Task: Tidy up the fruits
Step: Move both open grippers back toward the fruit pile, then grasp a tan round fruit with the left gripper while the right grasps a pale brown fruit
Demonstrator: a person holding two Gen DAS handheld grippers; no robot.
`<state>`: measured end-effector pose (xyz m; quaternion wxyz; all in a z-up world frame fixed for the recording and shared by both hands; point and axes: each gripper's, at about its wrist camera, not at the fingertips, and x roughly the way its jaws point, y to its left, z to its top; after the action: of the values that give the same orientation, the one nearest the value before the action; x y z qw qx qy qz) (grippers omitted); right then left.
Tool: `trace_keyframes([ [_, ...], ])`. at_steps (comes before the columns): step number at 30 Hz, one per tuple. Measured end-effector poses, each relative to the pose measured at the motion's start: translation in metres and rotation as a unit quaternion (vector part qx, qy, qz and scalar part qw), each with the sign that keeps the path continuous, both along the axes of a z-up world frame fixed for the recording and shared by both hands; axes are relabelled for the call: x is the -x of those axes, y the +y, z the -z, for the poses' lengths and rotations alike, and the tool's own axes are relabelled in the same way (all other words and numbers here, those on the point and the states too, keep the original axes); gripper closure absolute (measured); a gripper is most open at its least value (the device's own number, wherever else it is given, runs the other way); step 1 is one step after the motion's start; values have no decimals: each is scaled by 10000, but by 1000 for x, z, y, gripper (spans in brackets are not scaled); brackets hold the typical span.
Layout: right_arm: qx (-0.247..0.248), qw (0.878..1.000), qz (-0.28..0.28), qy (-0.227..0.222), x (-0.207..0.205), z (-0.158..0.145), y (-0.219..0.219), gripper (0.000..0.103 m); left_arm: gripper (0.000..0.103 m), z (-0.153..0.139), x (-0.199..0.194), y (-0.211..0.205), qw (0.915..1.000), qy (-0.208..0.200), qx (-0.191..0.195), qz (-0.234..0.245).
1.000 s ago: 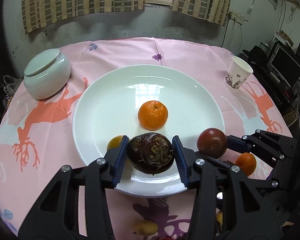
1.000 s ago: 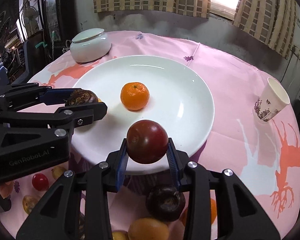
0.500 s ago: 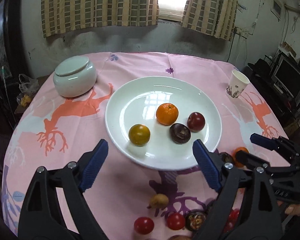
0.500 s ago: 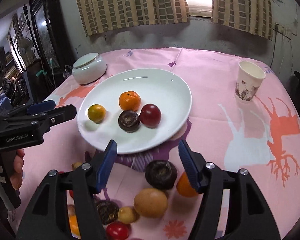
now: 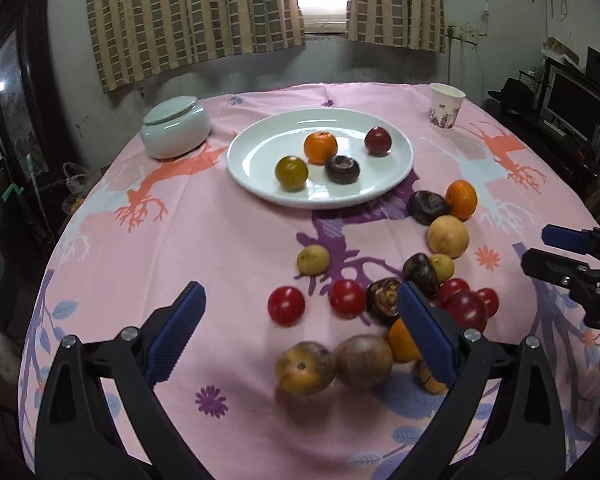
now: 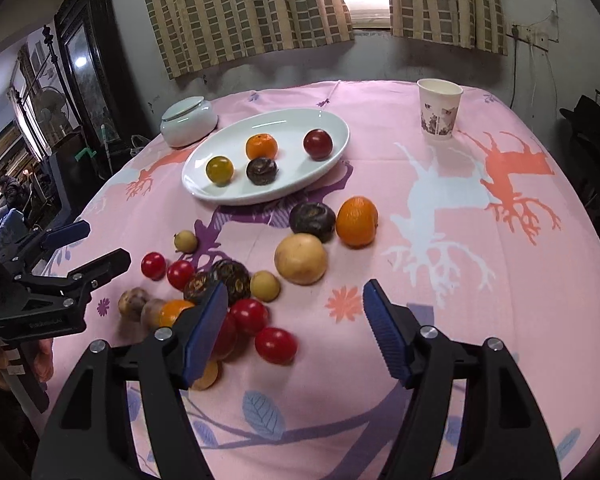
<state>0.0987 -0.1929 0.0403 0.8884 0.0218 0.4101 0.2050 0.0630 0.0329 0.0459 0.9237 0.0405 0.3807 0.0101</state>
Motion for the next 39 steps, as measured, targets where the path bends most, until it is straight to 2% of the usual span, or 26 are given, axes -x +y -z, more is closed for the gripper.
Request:
trace_keyframes([
  [4, 94, 9999, -86, 89, 22, 11, 5, 32, 5, 16, 16, 2, 9998, 67, -156, 43],
  [8, 318, 9990, -277, -171, 34, 17, 14, 32, 5, 24, 23, 9, 9997, 209, -38, 157],
  [10, 162, 9994, -177, -261, 35, 20, 9, 32, 5, 30, 24, 13, 9995, 302, -113, 67],
  [12, -210, 9984, 82, -516, 36, 21, -2, 32, 5, 34, 26, 17, 9993, 360, -66, 98],
  [15, -457, 9983, 130, -344, 31, 25, -10, 32, 5, 39, 29, 19, 9988, 457, -116, 164],
  [20, -206, 9993, -75, -312, 32, 32, 1, 32, 5, 53, 26, 20, 9973, 686, -113, 235],
  [23, -225, 9986, -175, -444, 36, 29, 4, 32, 5, 63, 20, 19, 9964, 799, -207, 182],
  [26, -228, 9984, -214, -463, 38, 28, 4, 32, 6, 66, 14, 18, 9966, 744, -265, 227],
  [29, -285, 9987, -251, -331, 36, 32, 5, 32, 17, 64, 9, 15, 9964, 676, -382, 354],
  [32, -312, 9990, -239, -210, 35, 35, 5, 32, 37, 63, 3, 17, 9959, 722, -143, 525],
  [33, -281, 9991, -245, -216, 35, 36, 6, 32, 48, 63, 1, 17, 9957, 732, -45, 573],
  [34, -254, 9991, -250, -241, 35, 36, 6, 32, 64, 62, 0, 16, 9949, 749, 134, 656],
  [35, -220, 9991, -248, -268, 36, 36, 7, 32, 63, 63, 0, 15, 9949, 742, 213, 653],
  [39, -82, 9984, -47, -558, 38, 33, 4, 32, 64, 65, 5, 10, 9966, 552, 133, 600],
])
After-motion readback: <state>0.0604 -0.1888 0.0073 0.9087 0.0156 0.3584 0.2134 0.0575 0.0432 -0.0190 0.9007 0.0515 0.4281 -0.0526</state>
